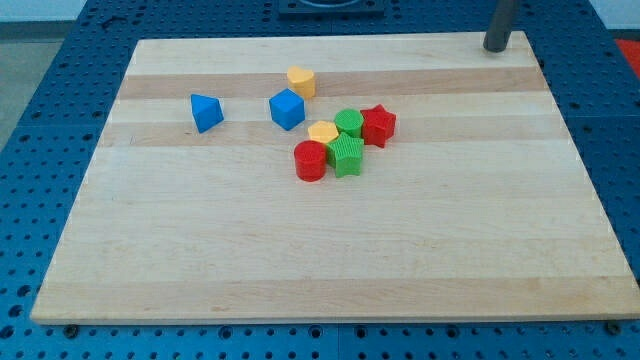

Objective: Slide the yellow heart to the top right

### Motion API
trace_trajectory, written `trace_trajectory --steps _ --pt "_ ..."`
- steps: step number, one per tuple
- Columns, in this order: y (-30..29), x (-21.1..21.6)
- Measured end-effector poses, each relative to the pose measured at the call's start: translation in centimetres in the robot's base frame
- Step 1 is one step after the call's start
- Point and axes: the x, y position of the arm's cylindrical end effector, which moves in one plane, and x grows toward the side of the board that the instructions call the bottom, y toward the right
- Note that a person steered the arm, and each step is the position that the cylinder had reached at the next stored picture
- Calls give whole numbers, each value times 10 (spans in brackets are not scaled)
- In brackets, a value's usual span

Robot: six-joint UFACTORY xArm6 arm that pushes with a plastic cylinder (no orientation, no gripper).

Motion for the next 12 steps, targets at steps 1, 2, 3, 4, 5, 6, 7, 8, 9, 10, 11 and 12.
trace_trajectory --steps 1,2,3,4,5,6,7,8,9,10,11,12 --pt "0 0" --pt "0 0" --pt "-20 0" --pt "-107 0" --pt "-207 0" --pt "-288 0" --pt "-335 28" --pt "-338 70" --pt "-306 75" --pt "-262 76" --pt "-223 76" --pt "-180 76"
